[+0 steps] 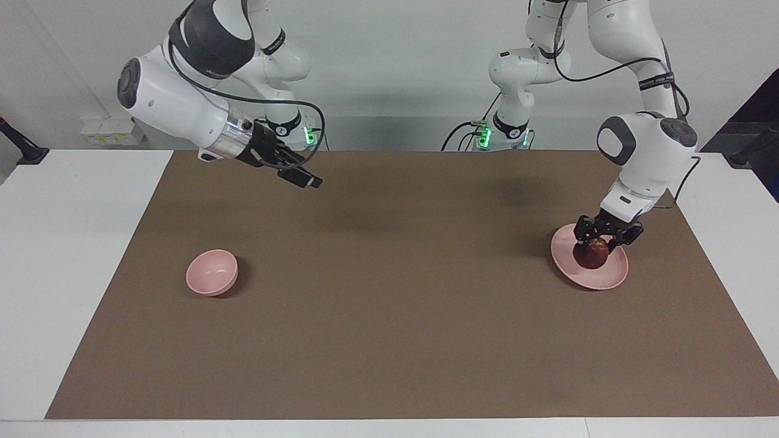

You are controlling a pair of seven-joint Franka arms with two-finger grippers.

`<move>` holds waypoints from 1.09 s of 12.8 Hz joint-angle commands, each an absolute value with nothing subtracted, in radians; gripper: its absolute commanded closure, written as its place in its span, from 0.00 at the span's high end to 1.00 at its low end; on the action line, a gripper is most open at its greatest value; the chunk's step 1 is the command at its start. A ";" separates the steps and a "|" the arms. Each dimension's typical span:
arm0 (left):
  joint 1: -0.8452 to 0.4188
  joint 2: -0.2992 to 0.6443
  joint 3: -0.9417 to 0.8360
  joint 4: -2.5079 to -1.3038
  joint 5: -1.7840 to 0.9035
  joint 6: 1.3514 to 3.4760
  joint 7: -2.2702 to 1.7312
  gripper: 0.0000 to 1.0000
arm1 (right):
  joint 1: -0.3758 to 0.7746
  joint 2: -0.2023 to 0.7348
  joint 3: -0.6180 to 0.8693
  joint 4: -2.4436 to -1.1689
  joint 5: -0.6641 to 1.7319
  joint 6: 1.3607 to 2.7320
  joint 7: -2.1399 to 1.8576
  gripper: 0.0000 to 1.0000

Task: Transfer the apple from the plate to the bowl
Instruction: 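Close the left gripper on the apple while the right gripper advances, then carry the apple with the left gripper toward the right gripper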

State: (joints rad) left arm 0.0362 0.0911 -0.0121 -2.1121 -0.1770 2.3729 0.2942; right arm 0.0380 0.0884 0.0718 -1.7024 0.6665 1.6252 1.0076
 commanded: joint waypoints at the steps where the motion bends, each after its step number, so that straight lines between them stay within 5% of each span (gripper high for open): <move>1: -0.044 0.110 0.002 -2.025 -0.320 2.309 0.291 0.00 | 0.101 0.078 0.080 -1.762 0.754 1.736 1.090 1.00; 14: -0.293 0.107 -0.063 -2.009 -0.816 2.304 0.163 0.00 | 0.147 0.090 0.078 -1.769 0.749 1.833 1.175 1.00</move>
State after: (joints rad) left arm -0.2854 0.1119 -0.0554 -2.0252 -0.7546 2.3251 0.1779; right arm 0.1569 0.0915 0.0714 -1.7547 0.7579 1.7984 1.1563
